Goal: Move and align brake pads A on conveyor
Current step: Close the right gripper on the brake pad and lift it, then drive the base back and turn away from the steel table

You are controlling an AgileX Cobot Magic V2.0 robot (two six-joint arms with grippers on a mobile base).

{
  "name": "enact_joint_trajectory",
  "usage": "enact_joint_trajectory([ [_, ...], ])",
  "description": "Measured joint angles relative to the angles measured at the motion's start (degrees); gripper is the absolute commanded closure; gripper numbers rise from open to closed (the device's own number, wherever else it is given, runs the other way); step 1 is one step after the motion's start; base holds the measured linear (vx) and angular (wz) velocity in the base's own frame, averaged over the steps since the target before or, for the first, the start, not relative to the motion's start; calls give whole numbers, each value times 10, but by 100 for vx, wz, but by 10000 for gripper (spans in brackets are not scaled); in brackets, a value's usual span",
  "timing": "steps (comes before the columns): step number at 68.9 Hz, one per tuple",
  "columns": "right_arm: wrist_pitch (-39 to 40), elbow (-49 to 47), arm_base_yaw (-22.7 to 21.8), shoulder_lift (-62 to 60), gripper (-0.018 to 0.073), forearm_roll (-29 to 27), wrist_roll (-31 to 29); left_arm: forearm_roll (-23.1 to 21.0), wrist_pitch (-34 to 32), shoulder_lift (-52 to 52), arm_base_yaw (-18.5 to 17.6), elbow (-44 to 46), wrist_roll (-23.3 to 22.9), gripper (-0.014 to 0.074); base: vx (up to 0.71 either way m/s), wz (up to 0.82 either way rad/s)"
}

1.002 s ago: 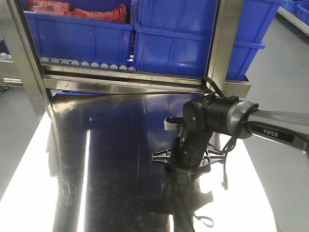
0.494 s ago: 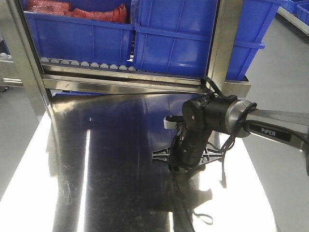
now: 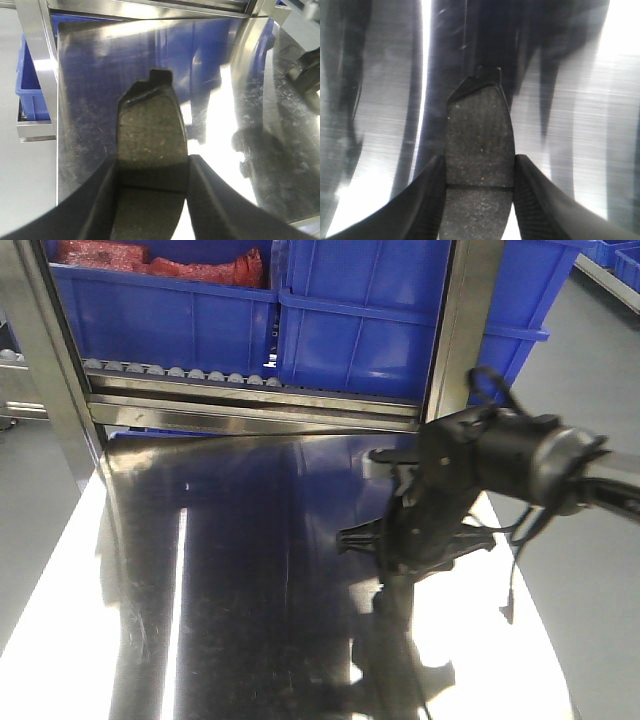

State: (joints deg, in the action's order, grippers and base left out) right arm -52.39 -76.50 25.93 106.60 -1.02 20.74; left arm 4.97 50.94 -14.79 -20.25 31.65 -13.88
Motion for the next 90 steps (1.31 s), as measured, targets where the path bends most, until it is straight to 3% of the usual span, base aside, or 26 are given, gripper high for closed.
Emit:
enact_joint_trajectory([
  [32, 45, 169, -139, -244, 564, 10, -123, 0, 0, 0, 0, 0, 0, 603, 0, 0],
  [90, 222, 489, -142, -788, 564, -25, -207, 0, 0, 0, 0, 0, 0, 603, 0, 0],
])
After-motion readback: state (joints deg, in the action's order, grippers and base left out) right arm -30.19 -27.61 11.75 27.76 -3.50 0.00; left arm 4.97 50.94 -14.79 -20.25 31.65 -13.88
